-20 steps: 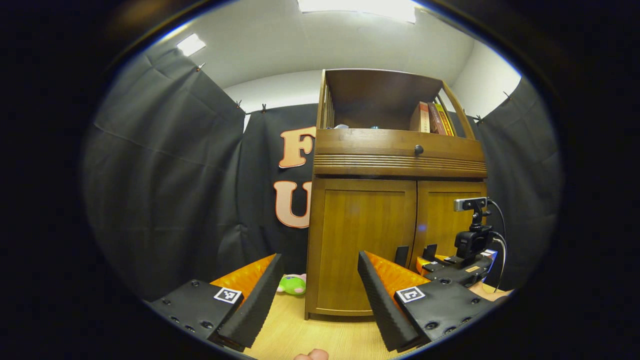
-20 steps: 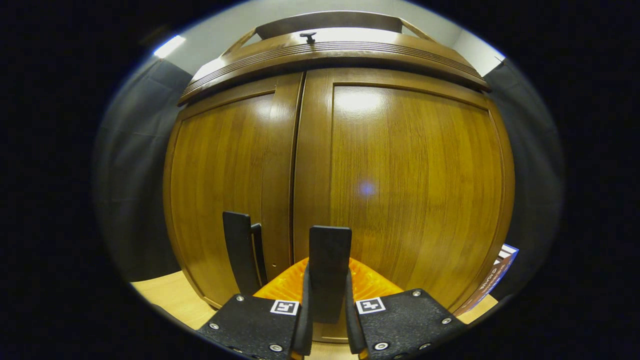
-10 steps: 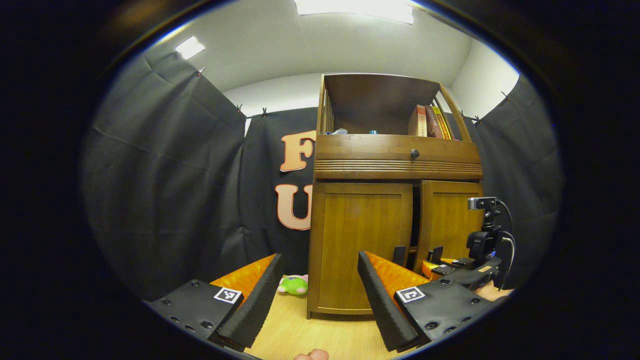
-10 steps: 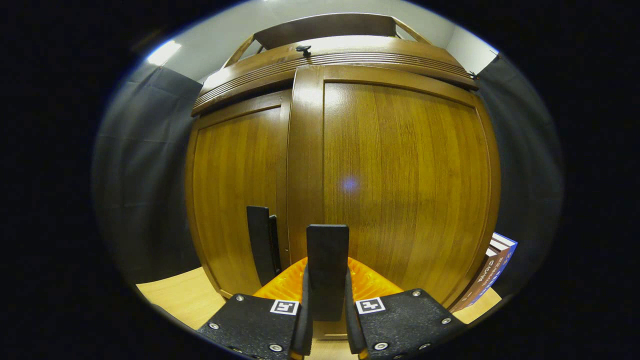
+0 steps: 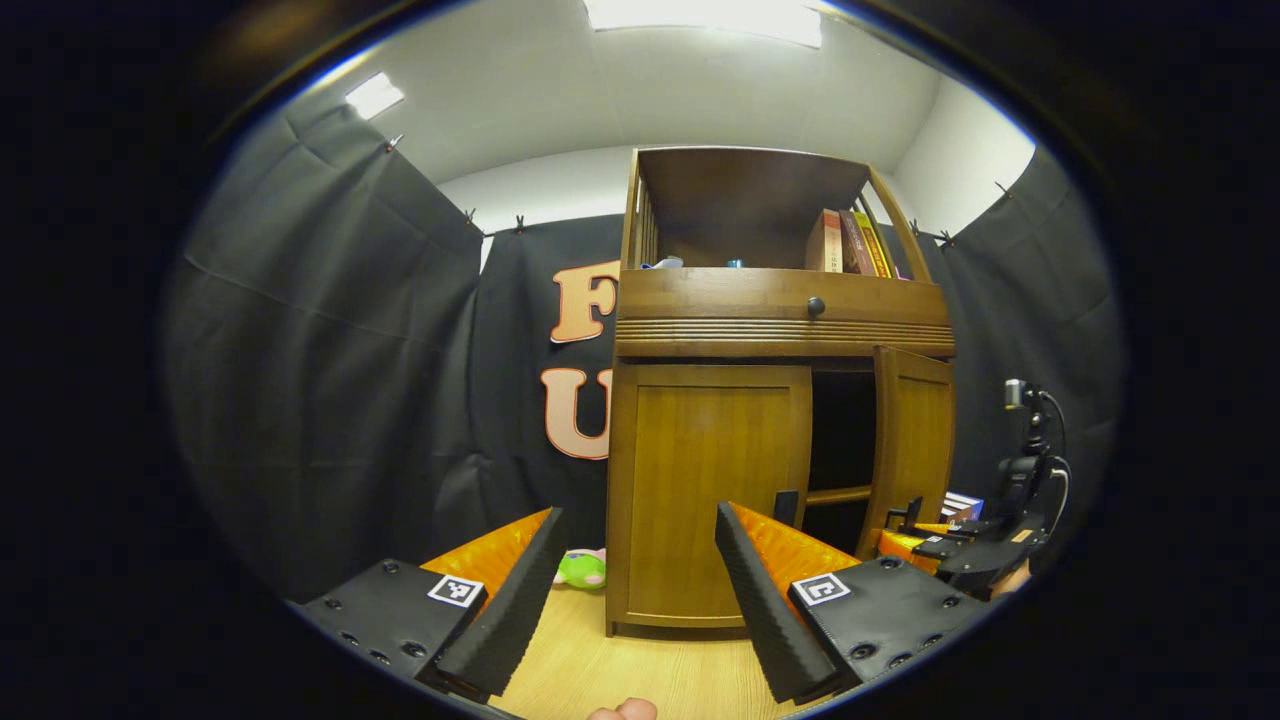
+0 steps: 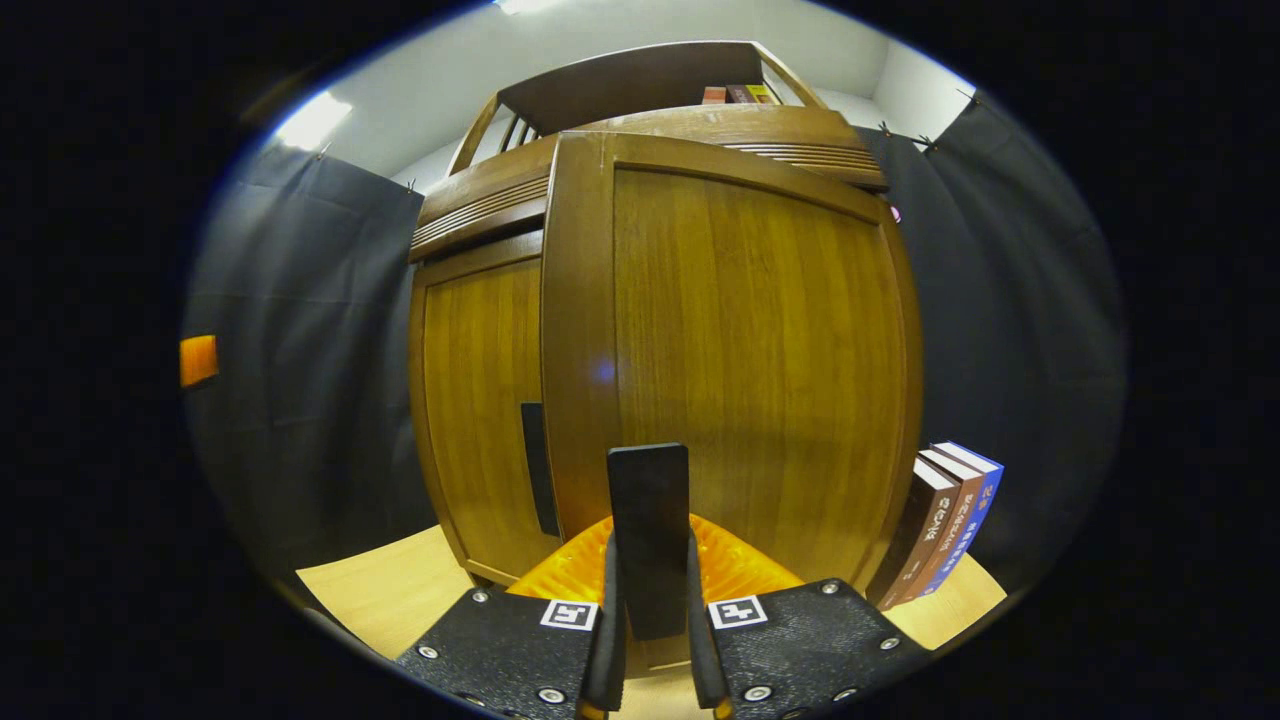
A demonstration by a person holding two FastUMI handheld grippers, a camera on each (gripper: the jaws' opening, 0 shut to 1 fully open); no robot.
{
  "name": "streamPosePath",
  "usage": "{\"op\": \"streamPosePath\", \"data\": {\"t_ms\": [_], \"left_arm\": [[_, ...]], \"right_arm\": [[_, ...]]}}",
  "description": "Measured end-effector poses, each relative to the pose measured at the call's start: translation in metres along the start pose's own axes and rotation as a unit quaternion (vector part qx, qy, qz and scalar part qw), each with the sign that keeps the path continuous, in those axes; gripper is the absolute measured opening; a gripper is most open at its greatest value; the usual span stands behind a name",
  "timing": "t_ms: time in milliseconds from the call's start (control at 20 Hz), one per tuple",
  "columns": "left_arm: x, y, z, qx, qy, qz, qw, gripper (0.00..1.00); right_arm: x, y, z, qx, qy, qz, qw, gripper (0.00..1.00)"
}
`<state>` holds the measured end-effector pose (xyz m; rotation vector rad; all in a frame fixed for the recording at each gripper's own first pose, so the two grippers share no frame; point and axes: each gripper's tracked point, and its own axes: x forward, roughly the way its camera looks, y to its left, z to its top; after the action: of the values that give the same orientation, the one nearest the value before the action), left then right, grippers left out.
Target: Open the right door of the double-door shoe cabinet with the right hand, and open the left door with the left hand.
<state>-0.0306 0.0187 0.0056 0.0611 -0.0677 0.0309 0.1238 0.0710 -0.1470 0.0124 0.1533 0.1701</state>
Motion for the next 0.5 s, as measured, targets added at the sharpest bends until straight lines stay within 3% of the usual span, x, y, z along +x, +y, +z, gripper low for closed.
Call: {"op": "streamPosePath", "data": {"t_ms": [400,450,500], "left_arm": [[0.006,-0.036,-0.007,-0.015,0.005,-0.036,0.999,0.96],[0.007,-0.041,-0.008,-0.016,0.004,-0.04,0.999,0.94],[0.007,-0.046,-0.007,-0.017,0.004,-0.044,0.999,0.96]], "right_arm": [[-0.06,-0.042,0.004,0.0,0.014,-0.031,0.999,0.26],[-0.07,-0.047,0.002,0.001,0.015,-0.036,0.999,0.33],[-0.078,-0.053,0.001,0.001,0.017,-0.04,0.999,0.33]]}}
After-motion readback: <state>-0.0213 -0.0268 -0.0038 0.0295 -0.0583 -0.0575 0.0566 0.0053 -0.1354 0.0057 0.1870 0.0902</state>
